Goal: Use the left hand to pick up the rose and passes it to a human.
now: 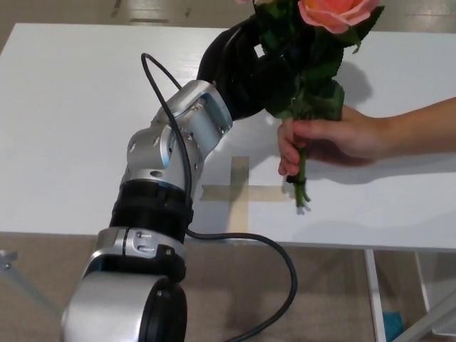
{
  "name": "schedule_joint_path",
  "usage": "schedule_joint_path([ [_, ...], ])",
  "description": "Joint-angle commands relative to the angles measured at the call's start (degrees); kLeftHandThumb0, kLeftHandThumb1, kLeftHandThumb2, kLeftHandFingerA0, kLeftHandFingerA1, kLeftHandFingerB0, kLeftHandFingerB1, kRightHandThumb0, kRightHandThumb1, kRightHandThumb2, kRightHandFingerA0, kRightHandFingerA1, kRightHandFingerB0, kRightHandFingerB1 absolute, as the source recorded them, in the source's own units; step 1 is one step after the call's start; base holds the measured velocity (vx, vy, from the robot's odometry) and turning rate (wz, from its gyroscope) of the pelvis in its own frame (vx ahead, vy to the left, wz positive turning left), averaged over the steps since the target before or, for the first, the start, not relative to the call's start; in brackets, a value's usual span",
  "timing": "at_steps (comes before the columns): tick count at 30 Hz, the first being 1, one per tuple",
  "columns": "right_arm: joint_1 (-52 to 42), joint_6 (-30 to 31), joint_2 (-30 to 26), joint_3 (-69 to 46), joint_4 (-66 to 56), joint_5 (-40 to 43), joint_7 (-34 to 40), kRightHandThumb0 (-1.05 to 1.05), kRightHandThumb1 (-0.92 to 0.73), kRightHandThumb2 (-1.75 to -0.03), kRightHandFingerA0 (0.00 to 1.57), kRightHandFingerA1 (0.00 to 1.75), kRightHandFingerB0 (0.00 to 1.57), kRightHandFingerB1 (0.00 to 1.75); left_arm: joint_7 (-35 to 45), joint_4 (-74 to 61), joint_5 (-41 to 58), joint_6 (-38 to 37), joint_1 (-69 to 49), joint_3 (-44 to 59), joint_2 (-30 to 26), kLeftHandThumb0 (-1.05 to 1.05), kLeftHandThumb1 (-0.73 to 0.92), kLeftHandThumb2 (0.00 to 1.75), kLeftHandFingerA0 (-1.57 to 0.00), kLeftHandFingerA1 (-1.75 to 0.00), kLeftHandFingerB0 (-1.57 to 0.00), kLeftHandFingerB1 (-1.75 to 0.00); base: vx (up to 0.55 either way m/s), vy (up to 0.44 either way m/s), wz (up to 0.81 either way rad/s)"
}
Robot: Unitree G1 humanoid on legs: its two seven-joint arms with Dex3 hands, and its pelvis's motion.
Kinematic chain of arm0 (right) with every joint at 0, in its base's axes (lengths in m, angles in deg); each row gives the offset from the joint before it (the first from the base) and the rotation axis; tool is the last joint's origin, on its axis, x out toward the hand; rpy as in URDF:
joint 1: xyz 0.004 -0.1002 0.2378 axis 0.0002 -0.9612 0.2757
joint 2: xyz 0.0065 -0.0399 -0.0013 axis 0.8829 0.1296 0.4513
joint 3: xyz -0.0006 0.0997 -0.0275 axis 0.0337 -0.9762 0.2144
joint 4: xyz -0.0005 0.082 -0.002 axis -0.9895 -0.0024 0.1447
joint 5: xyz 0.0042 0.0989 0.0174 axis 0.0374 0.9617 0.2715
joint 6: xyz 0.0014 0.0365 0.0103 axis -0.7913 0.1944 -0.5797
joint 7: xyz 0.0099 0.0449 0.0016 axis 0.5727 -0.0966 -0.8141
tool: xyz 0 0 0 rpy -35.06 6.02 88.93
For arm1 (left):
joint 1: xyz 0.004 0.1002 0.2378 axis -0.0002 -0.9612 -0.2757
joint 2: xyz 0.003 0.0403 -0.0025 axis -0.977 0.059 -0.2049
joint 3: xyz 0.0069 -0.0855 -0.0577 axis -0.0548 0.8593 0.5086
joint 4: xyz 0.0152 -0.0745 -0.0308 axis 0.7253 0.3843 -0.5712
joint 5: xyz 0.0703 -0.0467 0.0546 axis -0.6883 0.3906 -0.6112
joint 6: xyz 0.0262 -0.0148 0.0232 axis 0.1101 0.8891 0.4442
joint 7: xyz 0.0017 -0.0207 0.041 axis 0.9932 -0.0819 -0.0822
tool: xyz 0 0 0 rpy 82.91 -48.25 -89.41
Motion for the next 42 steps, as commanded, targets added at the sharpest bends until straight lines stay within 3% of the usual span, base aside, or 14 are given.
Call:
schedule_joint_path([
  [1,-1.1,0.6,-0.2,0.3,0.2,-0.1,-1.0,-0.32,-0.72,-0.61,0.63,0.42,0.49,0.38,1.2,-1.5,-1.2,-1.1,-1.9,-2.7,1.3,-0.19,0.81,0.64,-1.0,-0.77,-0.83,-0.53,0.0,0.0,0.0],
  [2,-1.1,0.6,-0.2,0.3,0.2,-0.1,-1.0,-0.32,-0.72,-0.61,0.63,0.42,0.49,0.38,1.1,-1.6,-1.1,-1.1,-2.0,-2.9,1.2,-0.19,0.81,0.64,-1.0,-0.77,-0.83,-0.53,0.0,0.0,0.0],
  [3,-0.9,0.7,-0.3,0.5,0.2,-0.3,-1.0,-0.32,-0.72,-0.61,0.63,0.42,0.49,0.38,2.8,-1.8,-1.6,-1.4,-2.2,-4.1,0.2,-0.27,0.53,0.95,-0.37,-0.57,-0.06,-0.44,0.0,0.0,0.0],
  [4,-0.8,0.8,-0.3,0.6,0.3,-0.4,-1.1,-0.32,-0.72,-0.61,0.63,0.42,0.49,0.38,4.0,-1.6,-1.9,-1.7,-2.2,-4.8,-0.6,-0.47,0.56,0.72,-0.05,-0.32,-0.02,-0.17,0.0,0.0,0.0],
  [6,-0.8,0.8,-0.3,0.7,0.3,-0.4,-1.1,-0.32,-0.72,-0.61,0.63,0.42,0.49,0.38,4.8,-1.2,-1.7,-2.0,-2.2,-5.5,-1.2,-0.47,0.56,0.72,-0.05,-0.32,-0.02,-0.17,0.0,0.0,0.0],
  [7,-0.7,0.9,-0.4,0.7,0.3,-0.4,-1.1,-0.32,-0.72,-0.61,0.63,0.42,0.49,0.38,7.5,-0.9,-2.9,-2.8,-2.1,-7.2,-2.7,-0.69,0.44,0.58,0.0,0.0,0.0,-0.03,0.0,0.0,0.0],
  [13,-0.8,1.0,-0.3,0.9,0.3,-0.2,-1.2,-0.32,-0.72,-0.61,0.62,0.42,0.49,0.38,10.9,-1.0,-4.1,-2.0,-1.9,-10.6,-6.0,-0.83,0.47,0.58,0.0,0.0,0.0,-0.08,0.0,0.0,0.0],
  [21,-1.0,1.1,-0.3,1.2,0.2,-0.2,-1.4,-0.33,-0.72,-0.61,0.62,0.42,0.49,0.37,12.8,-2.0,-4.5,-1.3,-2.7,-12.7,-7.9,-0.76,0.47,0.58,0.0,0.0,0.0,-0.03,0.0,0.0,0.0],
  [32,-0.7,1.1,-0.5,1.1,0.1,0.0,-1.4,-0.33,-0.71,-0.61,0.61,0.42,0.48,0.37,22.3,0.8,-9.8,-5.0,-1.0,-18.0,-18.7,-0.77,0.49,0.56,0.0,0.0,0.0,0.0,0.0,0.0,0.0],
  [36,-0.7,1.1,-0.5,1.1,0.1,0.0,-1.4,-0.33,-0.71,-0.61,0.61,0.42,0.48,0.37,22.8,1.3,-9.7,-5.4,-0.8,-18.3,-19.1,-0.77,0.49,0.56,0.0,0.0,0.0,0.0,0.0,0.0,0.0],
  [38,-1.3,0.7,-0.6,0.5,0.2,0.5,-0.8,-0.32,-0.71,-0.61,0.63,0.42,0.48,0.37,27.0,2.0,-15.8,-9.1,-0.1,-22.0,-28.6,-0.81,0.5,0.56,0.0,0.0,0.0,-0.02,0.0,0.0,0.0],
  [40,-1.4,0.7,-0.6,0.3,0.3,0.5,-0.7,-0.32,-0.71,-0.61,0.63,0.42,0.48,0.37,27.7,2.6,-16.0,-9.8,0.0,-22.7,-29.9,-0.81,0.5,0.56,0.0,0.0,0.0,-0.02,0.0,0.0,0.0],
  [42,-2.1,0.4,-0.6,-0.2,0.2,0.9,-0.4,-0.32,-0.71,-0.61,0.64,0.42,0.48,0.37,29.2,1.7,-17.3,-12.6,-1.6,-23.1,-34.9,-0.82,0.5,0.56,0.0,0.0,0.0,-0.02,0.0,0.0,0.0],
])
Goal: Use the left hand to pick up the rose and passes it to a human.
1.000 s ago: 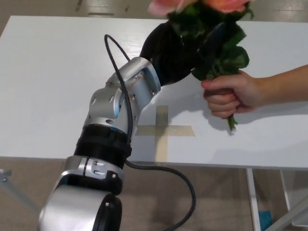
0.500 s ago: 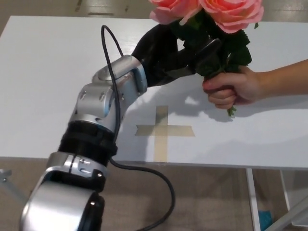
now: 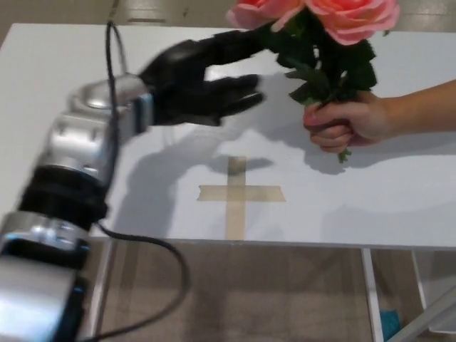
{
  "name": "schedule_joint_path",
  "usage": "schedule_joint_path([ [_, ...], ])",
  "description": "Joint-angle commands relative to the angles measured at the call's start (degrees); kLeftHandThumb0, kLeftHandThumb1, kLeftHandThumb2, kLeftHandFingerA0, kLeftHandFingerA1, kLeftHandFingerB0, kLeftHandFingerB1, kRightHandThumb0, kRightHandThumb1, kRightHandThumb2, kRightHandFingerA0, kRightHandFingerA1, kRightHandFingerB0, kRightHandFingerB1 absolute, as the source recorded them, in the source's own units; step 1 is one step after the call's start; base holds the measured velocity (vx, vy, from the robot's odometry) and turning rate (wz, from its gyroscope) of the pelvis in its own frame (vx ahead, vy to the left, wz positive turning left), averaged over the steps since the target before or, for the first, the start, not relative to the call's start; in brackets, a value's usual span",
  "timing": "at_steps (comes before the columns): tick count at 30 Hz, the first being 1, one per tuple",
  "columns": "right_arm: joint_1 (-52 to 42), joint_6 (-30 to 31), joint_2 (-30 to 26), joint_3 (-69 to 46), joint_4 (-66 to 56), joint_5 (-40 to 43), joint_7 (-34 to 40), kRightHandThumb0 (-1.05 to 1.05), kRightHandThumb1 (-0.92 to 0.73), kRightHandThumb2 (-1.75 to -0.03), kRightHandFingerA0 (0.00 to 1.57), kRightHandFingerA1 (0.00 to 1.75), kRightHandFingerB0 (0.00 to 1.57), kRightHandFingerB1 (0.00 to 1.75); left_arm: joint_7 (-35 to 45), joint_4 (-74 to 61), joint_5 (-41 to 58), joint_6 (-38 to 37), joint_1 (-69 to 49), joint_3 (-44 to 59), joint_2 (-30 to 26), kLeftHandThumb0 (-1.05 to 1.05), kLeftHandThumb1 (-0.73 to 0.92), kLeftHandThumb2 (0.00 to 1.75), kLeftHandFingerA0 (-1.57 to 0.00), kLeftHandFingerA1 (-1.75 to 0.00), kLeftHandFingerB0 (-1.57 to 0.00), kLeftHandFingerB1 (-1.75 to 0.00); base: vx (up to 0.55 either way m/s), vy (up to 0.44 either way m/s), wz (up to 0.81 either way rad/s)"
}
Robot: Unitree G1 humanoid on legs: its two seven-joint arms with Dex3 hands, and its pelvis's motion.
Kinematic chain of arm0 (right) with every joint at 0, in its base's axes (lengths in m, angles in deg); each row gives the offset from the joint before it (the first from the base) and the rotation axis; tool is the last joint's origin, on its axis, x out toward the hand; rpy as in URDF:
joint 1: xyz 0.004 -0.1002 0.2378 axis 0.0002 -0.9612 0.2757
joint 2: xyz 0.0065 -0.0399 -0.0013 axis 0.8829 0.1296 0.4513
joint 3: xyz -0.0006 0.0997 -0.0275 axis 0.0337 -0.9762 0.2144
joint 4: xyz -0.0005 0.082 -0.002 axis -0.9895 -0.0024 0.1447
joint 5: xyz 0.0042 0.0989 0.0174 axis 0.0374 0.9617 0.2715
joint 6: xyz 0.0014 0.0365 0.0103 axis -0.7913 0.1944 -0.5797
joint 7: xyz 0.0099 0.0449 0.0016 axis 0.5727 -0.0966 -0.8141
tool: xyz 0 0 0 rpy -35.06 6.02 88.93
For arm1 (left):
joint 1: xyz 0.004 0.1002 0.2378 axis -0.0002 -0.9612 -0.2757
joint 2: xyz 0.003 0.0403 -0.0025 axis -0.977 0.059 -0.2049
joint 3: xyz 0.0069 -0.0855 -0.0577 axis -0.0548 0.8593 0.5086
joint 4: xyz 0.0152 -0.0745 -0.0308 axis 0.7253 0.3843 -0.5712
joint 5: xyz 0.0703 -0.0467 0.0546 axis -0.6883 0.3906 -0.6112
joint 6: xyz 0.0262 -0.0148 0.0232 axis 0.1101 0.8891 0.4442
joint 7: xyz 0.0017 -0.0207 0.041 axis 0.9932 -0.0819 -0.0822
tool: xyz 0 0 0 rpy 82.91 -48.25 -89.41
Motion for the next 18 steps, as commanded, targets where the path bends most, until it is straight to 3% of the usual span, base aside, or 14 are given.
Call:
schedule_joint_path([
  [1,-1.8,-0.2,-0.1,-1.1,0.1,0.8,0.7,-0.32,-0.71,-0.61,0.66,0.43,0.48,0.37,7.0,-0.6,-5.1,-6.7,-1.5,-0.9,-8.9,-0.82,0.5,0.56,0.0,0.0,0.0,-0.01,0.0,0.0,0.0],
  [6,-2.2,-0.4,-0.1,-1.3,0.1,0.4,1.2,-0.32,-0.71,-0.61,0.66,0.43,0.48,0.37,9.7,-5.1,-0.8,-6.9,-7.2,4.5,-12.8,-0.82,0.5,0.56,0.0,0.0,0.0,-0.01,0.0,0.0,0.0],
  [7,-2.6,-0.6,-0.2,-1.6,0.2,0.5,1.8,-0.32,-0.71,-0.61,0.68,0.43,0.48,0.37,7.8,-16.9,1.4,-8.8,-17.0,9.8,-16.5,-0.72,0.4,0.81,0.0,0.0,0.0,-0.09,0.0,0.0,0.0],
  [12,-2.7,-0.7,-0.1,-1.9,0.2,0.5,2.1,-0.32,-0.72,-0.61,0.66,0.43,0.47,0.37,7.9,-22.5,1.3,-8.8,-21.1,12.8,-16.7,-0.71,0.4,0.81,0.0,0.0,0.0,-0.09,0.0,0.0,0.0],
  [14,-3.5,-1.1,0.2,-2.5,0.1,1.0,3.2,-0.32,-0.71,-0.62,0.65,0.43,0.49,0.37,9.7,-39.3,6.4,-14.4,-39.3,24.1,-18.2,-0.65,0.41,0.8,-0.03,-0.36,-0.02,-0.29,0.0,0.0,0.0],
  [15,-3.5,-1.1,0.2,-2.4,0.0,0.8,3.3,-0.32,-0.71,-0.62,0.64,0.43,0.49,0.38,9.9,-42.3,7.2,-15.0,-42.6,26.1,-17.7,-0.34,0.13,0.79,0.0,-0.47,0.0,-0.47,0.0,0.0,0.0],
  [17,-3.5,-1.1,0.2,-2.3,0.0,0.6,3.3,-0.32,-0.71,-0.62,0.64,0.43,0.49,0.38,10.2,-44.4,7.7,-15.2,-44.8,27.5,-17.1,-0.34,0.13,0.79,0.0,-0.47,0.0,-0.47,0.0,0.0,0.0],
  [18,-3.8,-1.3,0.1,-2.2,0.1,0.4,3.4,-0.32,-0.71,-0.62,0.64,0.42,0.5,0.38,11.8,-49.0,10.3,-14.4,-50.1,30.4,-16.2,-0.68,0.44,0.55,-0.2,-0.29,-0.16,-0.28,0.0,0.0,0.0],
])
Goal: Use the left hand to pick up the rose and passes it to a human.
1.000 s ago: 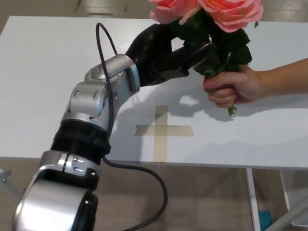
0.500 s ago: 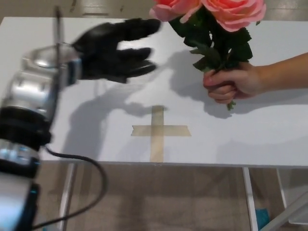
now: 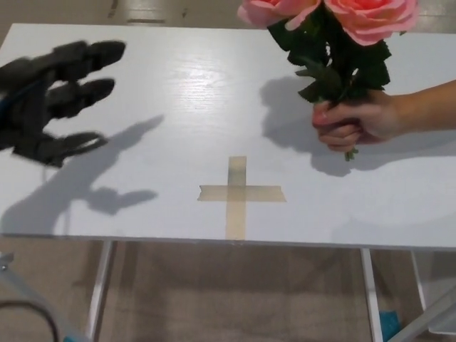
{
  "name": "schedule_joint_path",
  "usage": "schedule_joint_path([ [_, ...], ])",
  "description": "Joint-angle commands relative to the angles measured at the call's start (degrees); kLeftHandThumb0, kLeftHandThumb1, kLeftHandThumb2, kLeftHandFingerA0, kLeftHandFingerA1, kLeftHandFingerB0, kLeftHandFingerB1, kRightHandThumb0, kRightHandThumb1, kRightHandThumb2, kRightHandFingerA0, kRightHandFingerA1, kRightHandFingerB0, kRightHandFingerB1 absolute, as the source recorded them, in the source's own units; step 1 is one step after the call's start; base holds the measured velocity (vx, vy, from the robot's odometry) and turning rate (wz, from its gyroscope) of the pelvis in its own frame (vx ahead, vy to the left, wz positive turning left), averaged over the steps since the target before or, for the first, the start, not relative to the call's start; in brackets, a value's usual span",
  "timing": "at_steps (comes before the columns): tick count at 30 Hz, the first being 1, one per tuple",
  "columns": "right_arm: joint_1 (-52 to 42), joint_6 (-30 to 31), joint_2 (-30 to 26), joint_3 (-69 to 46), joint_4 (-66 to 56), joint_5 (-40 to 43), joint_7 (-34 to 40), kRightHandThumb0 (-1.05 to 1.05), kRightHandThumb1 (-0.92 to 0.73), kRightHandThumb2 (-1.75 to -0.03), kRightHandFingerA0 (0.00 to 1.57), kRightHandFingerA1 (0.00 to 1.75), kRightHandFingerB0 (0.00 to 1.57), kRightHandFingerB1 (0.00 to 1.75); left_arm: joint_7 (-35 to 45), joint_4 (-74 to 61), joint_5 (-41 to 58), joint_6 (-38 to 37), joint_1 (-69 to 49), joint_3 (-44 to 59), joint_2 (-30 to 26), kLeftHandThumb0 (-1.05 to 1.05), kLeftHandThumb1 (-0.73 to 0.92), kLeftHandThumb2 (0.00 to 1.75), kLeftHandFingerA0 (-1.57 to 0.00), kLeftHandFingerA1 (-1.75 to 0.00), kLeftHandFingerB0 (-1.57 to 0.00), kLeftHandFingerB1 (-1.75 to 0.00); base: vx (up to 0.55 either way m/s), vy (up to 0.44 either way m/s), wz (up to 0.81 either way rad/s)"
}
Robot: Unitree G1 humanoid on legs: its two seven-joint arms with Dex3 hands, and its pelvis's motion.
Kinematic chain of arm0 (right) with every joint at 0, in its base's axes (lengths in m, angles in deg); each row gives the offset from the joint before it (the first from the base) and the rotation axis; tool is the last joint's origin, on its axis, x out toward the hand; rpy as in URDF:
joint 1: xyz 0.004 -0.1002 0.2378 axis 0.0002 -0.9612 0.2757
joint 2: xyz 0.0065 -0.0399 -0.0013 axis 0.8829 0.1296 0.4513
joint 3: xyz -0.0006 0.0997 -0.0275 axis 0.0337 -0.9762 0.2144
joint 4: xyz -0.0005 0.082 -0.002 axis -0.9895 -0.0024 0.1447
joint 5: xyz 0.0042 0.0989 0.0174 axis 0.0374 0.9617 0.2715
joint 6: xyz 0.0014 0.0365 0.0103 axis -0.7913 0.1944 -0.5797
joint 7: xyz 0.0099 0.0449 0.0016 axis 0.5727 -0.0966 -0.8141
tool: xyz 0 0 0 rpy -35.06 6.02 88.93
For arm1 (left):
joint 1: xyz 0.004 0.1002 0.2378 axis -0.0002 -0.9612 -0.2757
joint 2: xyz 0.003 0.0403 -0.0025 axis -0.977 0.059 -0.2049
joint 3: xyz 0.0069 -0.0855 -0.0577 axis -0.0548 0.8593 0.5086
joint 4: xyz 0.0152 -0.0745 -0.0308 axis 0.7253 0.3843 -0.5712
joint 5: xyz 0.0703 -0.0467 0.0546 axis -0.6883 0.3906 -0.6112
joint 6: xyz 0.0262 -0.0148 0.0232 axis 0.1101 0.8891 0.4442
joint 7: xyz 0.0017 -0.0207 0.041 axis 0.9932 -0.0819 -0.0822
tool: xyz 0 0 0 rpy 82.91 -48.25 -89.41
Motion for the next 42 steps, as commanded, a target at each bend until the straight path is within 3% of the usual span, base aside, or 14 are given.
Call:
schedule_joint_path([
  [1,-2.4,-0.8,0.1,-0.4,0.3,0.3,2.1,-0.32,-0.71,-0.62,0.64,0.42,0.5,0.38,5.8,-21.9,10.9,-6.5,-23.0,14.1,0.3,-0.68,0.44,0.55,-0.2,-0.29,-0.16,-0.28,0.0,0.0,0.0],
  [2,-2.4,-0.9,0.0,-0.4,0.3,0.3,1.9,-0.32,-0.71,-0.62,0.64,0.43,0.5,0.38,6.8,-24.6,12.3,-5.6,-26.6,16.0,0.8,-0.66,0.45,0.55,-0.21,-0.3,-0.19,-0.28,0.0,0.0,0.0],
  [3,-2.4,-0.9,0.0,-0.5,0.3,0.4,1.8,-0.32,-0.72,-0.62,0.65,0.43,0.5,0.38,8.4,-27.2,14.1,-4.8,-30.9,17.9,1.3,-0.3,0.16,0.81,-0.07,-0.49,-0.06,-0.48,0.0,0.0,0.0],
  [8,-2.2,-0.6,-0.1,-0.3,0.4,0.2,1.8,-0.33,-0.72,-0.62,0.65,0.43,0.5,0.38,12.9,-32.4,17.4,-5.2,-43.8,21.0,3.8,-0.27,0.17,0.81,-0.11,-0.51,-0.11,-0.49,0.0,0.0,0.0],
  [9,-2.3,-0.6,-0.1,-0.3,0.4,0.2,1.7,-0.33,-0.71,-0.62,0.65,0.43,0.5,0.38,13.6,-32.8,17.7,-5.5,-45.8,21.2,4.2,-0.58,0.44,0.54,-0.29,-0.32,-0.29,-0.3,0.0,0.0,0.0],
  [15,-2.7,-0.5,-0.2,-0.2,0.5,0.1,1.8,-0.33,-0.71,-0.62,0.64,0.42,0.5,0.38,17.3,-27.4,16.0,-7.0,-54.0,18.5,5.7,-0.46,0.41,0.52,-0.4,-0.36,-0.33,-0.31,0.0,0.0,0.0],
  [16,-2.8,-0.5,-0.1,-0.2,0.5,0.1,1.8,-0.32,-0.72,-0.61,0.63,0.42,0.49,0.37,16.3,-23.9,13.6,-8.0,-54.2,16.6,6.2,-0.52,0.37,0.64,-0.42,-0.44,-0.32,-0.38,0.0,0.0,0.0],
  [24,-3.6,-0.6,-0.1,0.0,0.5,-0.1,2.4,-0.32,-0.72,-0.61,0.63,0.42,0.49,0.37,-6.0,3.2,-4.1,-8.5,-48.1,6.7,11.0,-0.6,0.53,0.57,-0.39,-0.35,-0.29,-0.31,0.0,0.0,0.01],
  [25,-3.5,-0.6,-0.1,-0.1,0.5,-0.1,2.5,-0.32,-0.71,-0.61,0.64,0.42,0.5,0.37,-16.8,14.0,-8.3,-7.5,-42.5,5.3,13.7,-0.67,0.55,0.58,-0.33,-0.34,-0.29,-0.3,0.0,0.0,0.0],
  [27,-3.6,-0.7,-0.2,-0.2,0.5,0.1,2.5,-0.33,-0.71,-0.62,0.64,0.42,0.5,0.38,-23.1,21.6,-11.5,-8.8,-38.8,3.5,14.6,-0.69,0.57,0.58,-0.33,-0.34,-0.3,-0.31,0.0,0.0,0.0],
  [33,-3.4,-0.9,-0.4,0.1,0.4,-0.3,2.9,-0.32,-0.72,-0.61,0.64,0.42,0.5,0.37,-30.3,37.9,-13.7,-9.8,-29.4,-0.6,15.2,-0.65,0.62,0.6,-0.33,-0.33,-0.34,-0.32,0.0,0.0,0.0],
  [34,-3.5,-0.9,-0.3,0.1,0.4,-0.3,3.0,-0.32,-0.72,-0.61,0.64,0.42,0.5,0.38,-32.1,39.9,-14.0,-9.8,-28.3,-0.9,15.4,-0.67,0.5,0.88,-0.28,-0.46,-0.26,-0.45,0.0,0.0,0.0],
  [38,-3.7,-0.9,-0.2,0.1,0.4,-0.2,3.3,-0.32,-0.72,-0.61,0.64,0.42,0.5,0.37,-43.8,47.4,-16.4,-11.8,-26.2,-2.9,17.5,-0.66,0.5,0.93,-0.38,-0.53,-0.15,-0.41,0.0,0.0,0.0],
  [42,-3.5,-0.7,-1.1,-0.3,0.3,0.1,3.0,-0.32,-0.71,-0.61,0.64,0.42,0.5,0.37,-48.3,51.9,-26.2,-11.2,-26.8,-13.8,14.6,-0.91,0.64,0.99,-0.23,-0.44,-0.14,-0.39,0.0,0.0,0.0],
])
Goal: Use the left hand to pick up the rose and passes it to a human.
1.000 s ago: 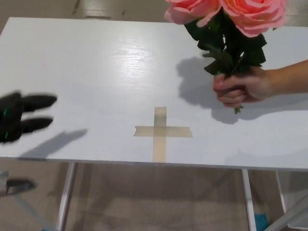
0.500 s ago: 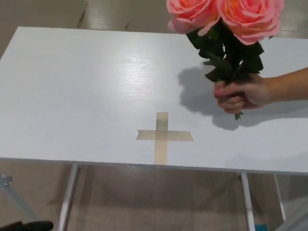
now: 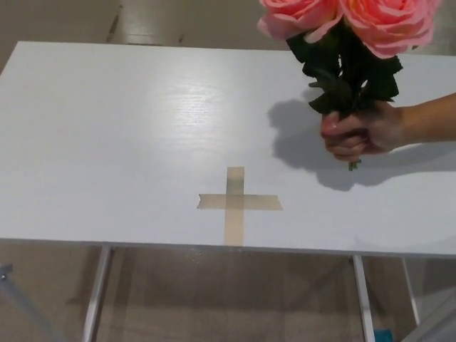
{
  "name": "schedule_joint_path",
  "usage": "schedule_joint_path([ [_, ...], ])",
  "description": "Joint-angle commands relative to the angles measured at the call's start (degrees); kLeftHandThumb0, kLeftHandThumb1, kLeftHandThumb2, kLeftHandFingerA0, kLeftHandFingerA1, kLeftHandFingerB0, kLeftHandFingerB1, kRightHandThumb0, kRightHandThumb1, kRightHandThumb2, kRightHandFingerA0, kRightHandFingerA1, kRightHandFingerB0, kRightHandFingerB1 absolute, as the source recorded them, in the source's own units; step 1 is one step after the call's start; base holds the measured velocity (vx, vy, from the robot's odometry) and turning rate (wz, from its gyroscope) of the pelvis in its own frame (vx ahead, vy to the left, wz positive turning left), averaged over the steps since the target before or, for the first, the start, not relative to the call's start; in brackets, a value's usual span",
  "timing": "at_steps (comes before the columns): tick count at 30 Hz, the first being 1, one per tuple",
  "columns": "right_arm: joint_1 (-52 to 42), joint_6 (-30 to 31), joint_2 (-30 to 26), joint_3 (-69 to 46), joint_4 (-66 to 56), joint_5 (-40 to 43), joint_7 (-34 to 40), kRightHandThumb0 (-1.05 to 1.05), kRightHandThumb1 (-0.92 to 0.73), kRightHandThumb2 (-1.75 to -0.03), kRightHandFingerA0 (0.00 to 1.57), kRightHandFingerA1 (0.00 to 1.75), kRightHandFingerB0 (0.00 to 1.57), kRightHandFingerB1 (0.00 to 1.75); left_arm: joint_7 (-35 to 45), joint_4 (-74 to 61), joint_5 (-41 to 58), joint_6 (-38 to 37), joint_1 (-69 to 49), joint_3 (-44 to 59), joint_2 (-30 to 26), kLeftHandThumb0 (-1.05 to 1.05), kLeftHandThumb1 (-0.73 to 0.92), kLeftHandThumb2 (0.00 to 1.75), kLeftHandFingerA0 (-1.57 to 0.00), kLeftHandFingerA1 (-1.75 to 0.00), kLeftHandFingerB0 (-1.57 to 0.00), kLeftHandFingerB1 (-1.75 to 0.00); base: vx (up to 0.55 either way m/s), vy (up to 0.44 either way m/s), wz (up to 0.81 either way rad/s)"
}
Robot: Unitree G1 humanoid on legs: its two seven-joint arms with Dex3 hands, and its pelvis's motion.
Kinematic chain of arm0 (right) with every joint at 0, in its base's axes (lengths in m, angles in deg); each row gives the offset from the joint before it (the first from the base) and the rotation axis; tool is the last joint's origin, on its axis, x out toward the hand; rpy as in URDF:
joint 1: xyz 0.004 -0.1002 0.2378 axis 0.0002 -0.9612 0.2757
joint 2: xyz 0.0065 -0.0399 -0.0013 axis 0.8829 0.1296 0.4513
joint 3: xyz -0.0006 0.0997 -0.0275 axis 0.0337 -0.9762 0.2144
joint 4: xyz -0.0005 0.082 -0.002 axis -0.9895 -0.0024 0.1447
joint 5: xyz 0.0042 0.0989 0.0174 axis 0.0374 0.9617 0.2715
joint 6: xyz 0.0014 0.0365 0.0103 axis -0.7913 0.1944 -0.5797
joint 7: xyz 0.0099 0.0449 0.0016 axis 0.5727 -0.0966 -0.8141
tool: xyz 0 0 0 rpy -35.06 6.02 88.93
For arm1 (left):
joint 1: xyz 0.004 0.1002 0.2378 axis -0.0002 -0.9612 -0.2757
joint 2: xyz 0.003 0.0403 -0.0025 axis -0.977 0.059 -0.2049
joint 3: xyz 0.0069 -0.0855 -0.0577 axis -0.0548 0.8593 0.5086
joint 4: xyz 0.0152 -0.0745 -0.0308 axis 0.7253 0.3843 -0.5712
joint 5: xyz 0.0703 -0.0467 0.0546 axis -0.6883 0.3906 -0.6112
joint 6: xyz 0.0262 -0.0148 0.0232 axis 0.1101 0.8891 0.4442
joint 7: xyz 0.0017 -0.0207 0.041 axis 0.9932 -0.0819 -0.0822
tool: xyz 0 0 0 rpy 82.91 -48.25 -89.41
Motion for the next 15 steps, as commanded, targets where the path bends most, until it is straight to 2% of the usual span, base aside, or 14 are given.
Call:
schedule_joint_path([
  [1,-1.1,-0.3,-1.1,-0.2,0.3,0.0,1.5,-0.32,-0.71,-0.61,0.64,0.42,0.5,0.37,-34.4,25.0,-22.2,-3.8,6.3,-14.8,0.9,-0.92,0.65,0.99,-0.21,-0.43,-0.11,-0.38,0.0,0.0,0.0],
  [2,-1.0,-0.3,-1.2,-0.2,0.3,0.0,1.5,-0.32,-0.71,-0.61,0.64,0.42,0.5,0.37,-33.7,25.5,-21.9,-3.7,6.4,-15.0,0.7,-0.92,0.65,0.99,-0.21,-0.43,-0.11,-0.38,0.0,0.0,0.0],
  [3,-0.9,-0.3,-1.2,-0.2,0.3,0.0,1.4,-0.32,-0.71,-0.62,0.63,0.42,0.5,0.38,-32.0,26.3,-19.0,-4.9,6.3,-13.0,0.6,-0.92,0.8,0.65,-0.29,-0.32,-0.16,-0.26,0.0,0.0,0.0],
  [4,-0.7,-0.2,-1.1,-0.1,0.3,0.0,1.4,-0.32,-0.71,-0.61,0.63,0.42,0.49,0.37,-31.6,26.8,-17.7,-5.3,6.5,-12.3,0.4,-0.91,0.79,0.65,-0.3,-0.32,-0.16,-0.26,0.0,0.0,0.0],
  [5,-0.3,-0.2,-0.9,-0.1,0.3,0.0,1.4,-0.32,-0.71,-0.61,0.63,0.42,0.49,0.37,-31.7,27.1,-17.5,-5.6,7.1,-12.6,0.2,-0.89,0.61,0.95,-0.24,-0.44,-0.11,-0.38,0.0,0.0,0.0],
  [11,-1.0,-0.6,0.0,-0.9,0.2,0.9,1.6,-0.32,-0.71,-0.61,0.63,0.42,0.47,0.36,-29.5,27.9,-17.1,-9.0,7.5,-14.8,-0.6,-0.84,0.59,0.92,-0.25,-0.44,-0.11,-0.38,0.0,0.0,0.0],
  [15,-1.4,-0.9,-0.1,-1.0,0.2,0.9,1.3,-0.31,-0.72,-0.61,0.63,0.42,0.48,0.37,-29.1,29.3,-17.3,-7.9,8.5,-15.9,-1.0,-0.83,0.58,0.92,-0.25,-0.44,-0.12,-0.38,0.0,0.0,0.0],
])
